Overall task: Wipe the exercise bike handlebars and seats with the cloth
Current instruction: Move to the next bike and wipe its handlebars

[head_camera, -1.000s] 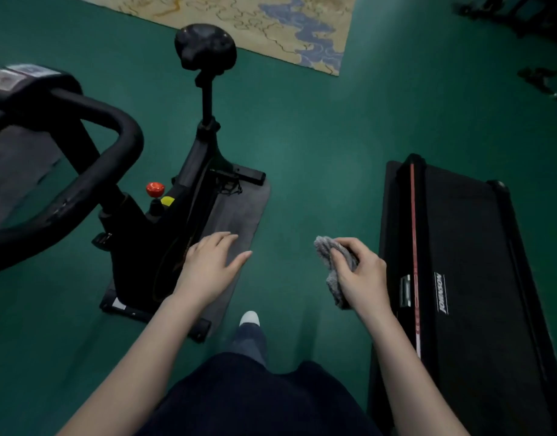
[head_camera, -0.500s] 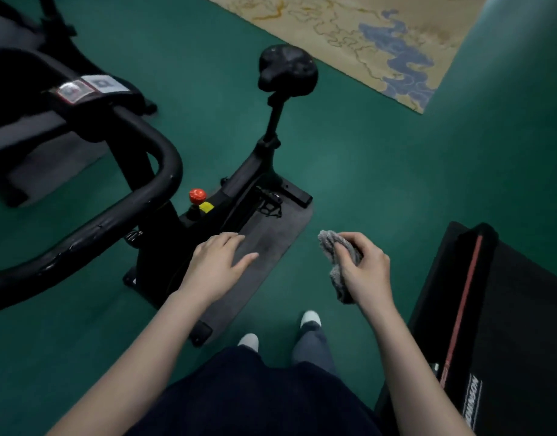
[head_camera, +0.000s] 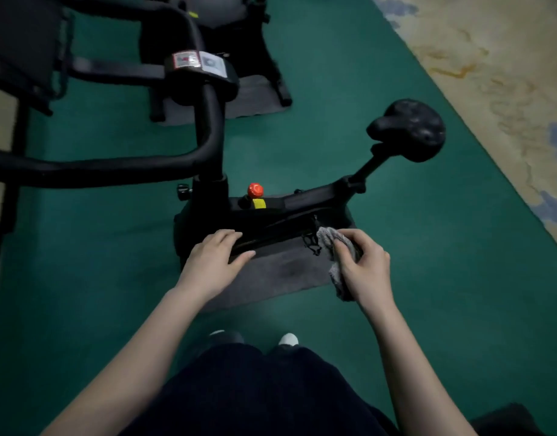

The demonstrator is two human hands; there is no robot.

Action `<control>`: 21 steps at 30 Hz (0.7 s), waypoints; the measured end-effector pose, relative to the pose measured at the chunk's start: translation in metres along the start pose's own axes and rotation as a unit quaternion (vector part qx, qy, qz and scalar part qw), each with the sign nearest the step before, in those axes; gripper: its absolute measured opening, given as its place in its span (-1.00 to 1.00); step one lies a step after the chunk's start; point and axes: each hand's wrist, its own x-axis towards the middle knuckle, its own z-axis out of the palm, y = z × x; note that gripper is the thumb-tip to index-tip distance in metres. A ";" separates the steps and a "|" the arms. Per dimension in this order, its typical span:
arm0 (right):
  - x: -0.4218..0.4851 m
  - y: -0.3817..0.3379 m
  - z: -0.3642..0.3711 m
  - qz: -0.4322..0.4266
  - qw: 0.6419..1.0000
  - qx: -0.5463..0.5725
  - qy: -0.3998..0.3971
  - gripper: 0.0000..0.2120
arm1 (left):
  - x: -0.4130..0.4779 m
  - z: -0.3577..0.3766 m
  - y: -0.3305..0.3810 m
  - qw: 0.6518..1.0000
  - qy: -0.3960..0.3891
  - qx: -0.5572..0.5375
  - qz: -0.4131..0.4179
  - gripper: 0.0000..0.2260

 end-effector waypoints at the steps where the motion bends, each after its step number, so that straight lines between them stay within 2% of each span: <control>1: 0.006 0.001 -0.002 -0.008 1.000 0.002 -0.019 -0.87 | -0.004 0.001 0.003 1.000 0.012 -0.003 -0.017 -0.47; 7: 0.032 -0.006 0.012 -0.069 0.989 0.020 -0.129 -0.86 | -0.042 0.008 -0.002 0.990 0.060 -0.021 -0.130 -0.47; 13: 0.060 -0.030 0.050 -0.130 0.967 0.028 -0.215 -0.85 | -0.064 0.002 -0.021 0.964 0.107 -0.055 -0.235 -0.44; 15: 0.071 -0.039 0.063 -0.146 0.961 0.028 -0.231 -0.84 | -0.062 -0.003 -0.028 0.957 0.121 -0.061 -0.255 -0.39; 21: 0.104 -0.066 0.082 -0.186 0.951 0.049 -0.243 -0.90 | -0.037 -0.021 -0.041 0.934 0.175 -0.111 -0.292 -0.46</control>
